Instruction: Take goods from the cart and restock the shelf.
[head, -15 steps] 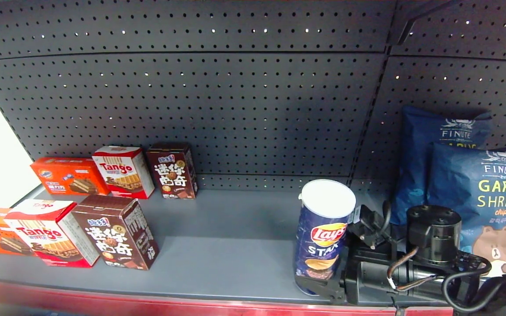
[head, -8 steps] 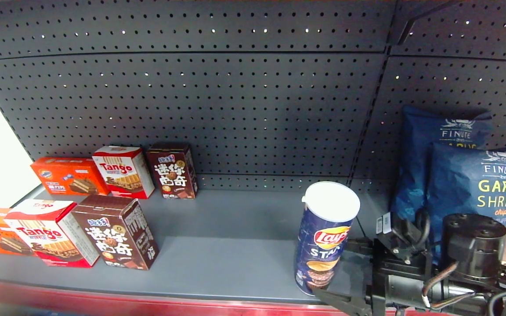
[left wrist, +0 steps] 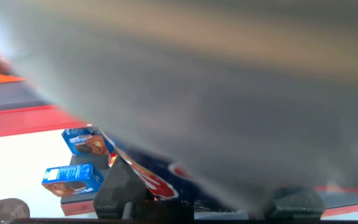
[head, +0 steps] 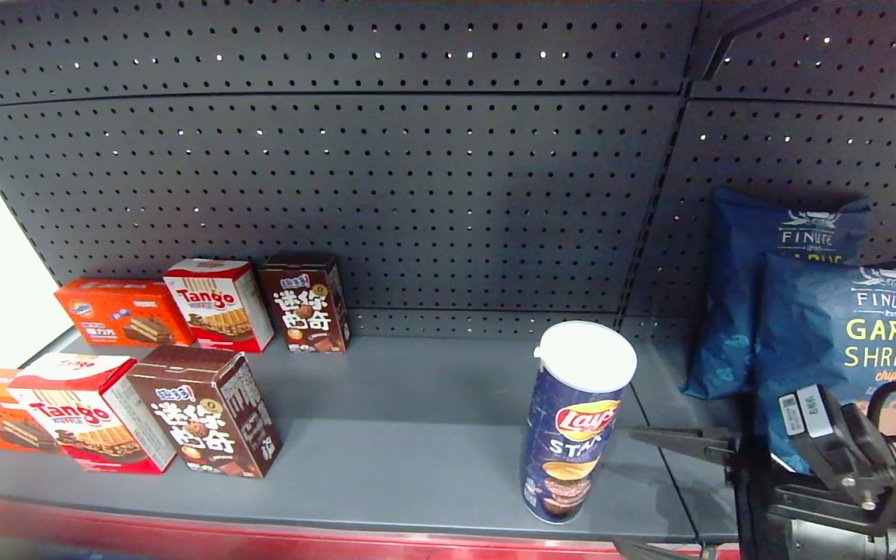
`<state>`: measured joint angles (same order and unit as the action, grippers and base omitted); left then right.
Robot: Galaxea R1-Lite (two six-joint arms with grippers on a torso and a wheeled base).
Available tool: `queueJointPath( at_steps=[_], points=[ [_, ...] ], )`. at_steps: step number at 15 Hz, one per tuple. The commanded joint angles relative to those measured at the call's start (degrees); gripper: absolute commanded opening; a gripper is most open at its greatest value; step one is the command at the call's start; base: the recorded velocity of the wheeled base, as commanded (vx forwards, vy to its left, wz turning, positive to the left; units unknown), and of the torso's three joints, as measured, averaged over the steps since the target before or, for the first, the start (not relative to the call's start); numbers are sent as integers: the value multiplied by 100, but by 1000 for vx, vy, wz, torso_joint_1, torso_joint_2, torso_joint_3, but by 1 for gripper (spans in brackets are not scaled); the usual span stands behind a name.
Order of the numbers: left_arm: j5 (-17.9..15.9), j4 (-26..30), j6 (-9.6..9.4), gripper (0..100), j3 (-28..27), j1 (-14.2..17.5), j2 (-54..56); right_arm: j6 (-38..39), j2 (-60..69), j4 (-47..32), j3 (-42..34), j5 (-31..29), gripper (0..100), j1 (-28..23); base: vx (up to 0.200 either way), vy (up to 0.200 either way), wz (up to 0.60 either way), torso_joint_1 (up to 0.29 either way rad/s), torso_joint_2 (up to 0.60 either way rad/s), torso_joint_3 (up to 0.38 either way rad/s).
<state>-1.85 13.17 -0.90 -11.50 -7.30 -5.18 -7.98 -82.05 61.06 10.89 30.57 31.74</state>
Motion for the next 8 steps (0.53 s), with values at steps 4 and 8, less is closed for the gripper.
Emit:
queueJointPath(
  at_steps=[4, 8],
  points=[
    [-17, 2, -6, 0, 60, 1, -9, -1, 2000, -2599, 801, -421, 100, -54, 0, 0, 0, 0, 0, 0],
    [-43, -7, -15, 0, -2, -8, -9, 16, 3354, -4357, 1003, -1053, 100, -98, 0, 0, 0, 0, 0, 0]
  ],
)
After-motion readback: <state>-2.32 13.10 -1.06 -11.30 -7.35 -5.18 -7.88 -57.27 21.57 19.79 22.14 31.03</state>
